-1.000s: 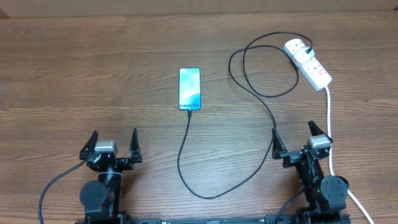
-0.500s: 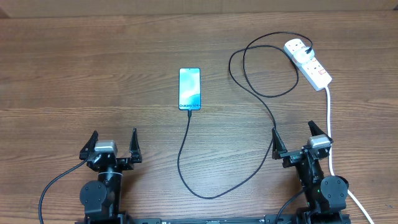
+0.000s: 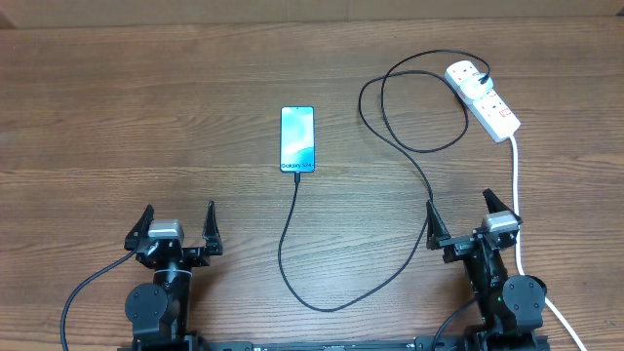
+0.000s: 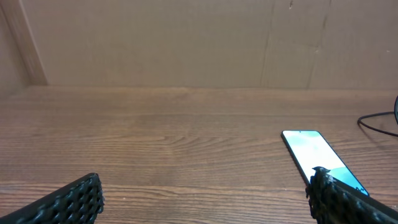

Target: Plug charger to phone and switch on socket

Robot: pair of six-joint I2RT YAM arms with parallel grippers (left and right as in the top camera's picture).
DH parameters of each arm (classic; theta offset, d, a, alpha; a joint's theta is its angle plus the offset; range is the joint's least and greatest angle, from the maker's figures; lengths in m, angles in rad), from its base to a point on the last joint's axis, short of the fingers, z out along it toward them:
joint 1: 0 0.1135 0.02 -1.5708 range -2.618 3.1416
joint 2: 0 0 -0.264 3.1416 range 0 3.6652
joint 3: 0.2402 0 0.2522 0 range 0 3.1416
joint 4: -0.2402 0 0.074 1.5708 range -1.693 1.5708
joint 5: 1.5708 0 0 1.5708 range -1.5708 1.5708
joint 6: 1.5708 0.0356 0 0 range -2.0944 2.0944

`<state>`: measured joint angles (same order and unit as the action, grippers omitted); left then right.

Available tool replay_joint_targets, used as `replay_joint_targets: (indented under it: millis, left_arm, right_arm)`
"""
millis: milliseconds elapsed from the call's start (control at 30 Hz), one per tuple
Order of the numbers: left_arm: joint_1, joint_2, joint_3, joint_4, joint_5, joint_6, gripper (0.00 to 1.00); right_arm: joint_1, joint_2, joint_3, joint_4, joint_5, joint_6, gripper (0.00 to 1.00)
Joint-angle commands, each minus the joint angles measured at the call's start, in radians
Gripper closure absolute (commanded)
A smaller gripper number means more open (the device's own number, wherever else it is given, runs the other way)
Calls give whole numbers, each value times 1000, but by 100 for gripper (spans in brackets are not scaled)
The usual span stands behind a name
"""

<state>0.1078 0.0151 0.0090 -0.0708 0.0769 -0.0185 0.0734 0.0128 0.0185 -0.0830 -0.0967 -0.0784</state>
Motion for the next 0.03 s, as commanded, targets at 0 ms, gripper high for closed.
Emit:
replay_joint_targets:
  millis: [0]
  left_arm:
    - [10, -11, -4, -3, -7, 15, 0]
  right_arm:
    - [4, -10, -10, 5, 9, 6, 0]
